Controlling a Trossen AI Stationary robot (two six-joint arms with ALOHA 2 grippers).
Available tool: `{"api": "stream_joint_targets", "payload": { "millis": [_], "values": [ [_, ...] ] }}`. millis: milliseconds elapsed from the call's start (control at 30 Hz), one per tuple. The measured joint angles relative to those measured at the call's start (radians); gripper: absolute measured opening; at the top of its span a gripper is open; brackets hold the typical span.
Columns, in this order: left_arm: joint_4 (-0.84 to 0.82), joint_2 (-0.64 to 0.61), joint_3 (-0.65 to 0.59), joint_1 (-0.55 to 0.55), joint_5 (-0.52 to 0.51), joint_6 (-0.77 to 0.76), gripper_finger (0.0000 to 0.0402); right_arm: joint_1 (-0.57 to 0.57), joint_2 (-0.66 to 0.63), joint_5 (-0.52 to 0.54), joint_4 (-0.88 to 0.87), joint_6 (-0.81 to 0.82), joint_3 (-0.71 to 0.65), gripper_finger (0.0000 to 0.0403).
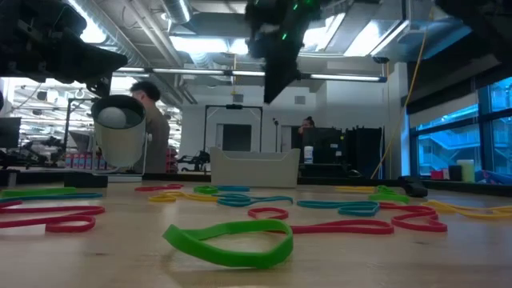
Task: Pick and place rubber bands into bin
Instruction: Put the black rubber band into the white bin
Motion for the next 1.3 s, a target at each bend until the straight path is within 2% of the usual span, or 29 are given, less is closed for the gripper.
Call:
{"api": "stream_joint_targets", "payload": {
  "millis": [100,233,433,533,667,767,867,1067,1200,1300],
  "values": [
    [0.0,0.0,0.0,0.0,0.0,0.0,0.0001,0.045,-0.099,0.004,0.011,0.047,-0.096,0.0005],
    [0.0,0.0,0.0,0.0,0.0,0.0,0.0001,0.133,-0.261,0.0,0.074,0.151,-0.292,0.0007],
    [0.0,0.0,0.0,0.0,-0.003,0.069,0.0001,0.308,-0.508,0.002,0.283,0.371,-0.655,0.0009],
    [0.0,0.0,0.0,0.0,-0.001,0.035,0.0001,0.395,-0.604,-0.001,0.387,0.487,-0.813,0.0009],
    [0.011,0.0,0.0,0.0,-0.001,-0.036,0.0001,0.489,-0.687,0.001,0.461,0.652,-0.967,0.0009],
    [0.04,0.0,0.0,0.0,-0.001,-0.093,0.0001,0.539,-0.714,-0.001,0.458,0.802,-1.035,0.0009],
    [0.045,0.0,0.0,0.0,-0.001,-0.129,0.0001,0.576,-0.718,0.001,0.459,0.877,-1.072,0.0009],
    [0.082,0.0,0.0,0.0,-0.001,-0.142,0.0001,0.615,-0.718,0.009,0.47,0.83,-1.099,0.0009],
    [0.092,0.0,0.0,0.0,-0.007,-0.144,0.0001,0.617,-0.713,0.026,0.503,0.694,-1.099,0.0003],
    [0.089,0.009,0.009,0.0,-0.056,-0.204,0.0001,0.616,-0.713,0.053,0.512,0.575,-1.099,0.0003]
  ]
}}
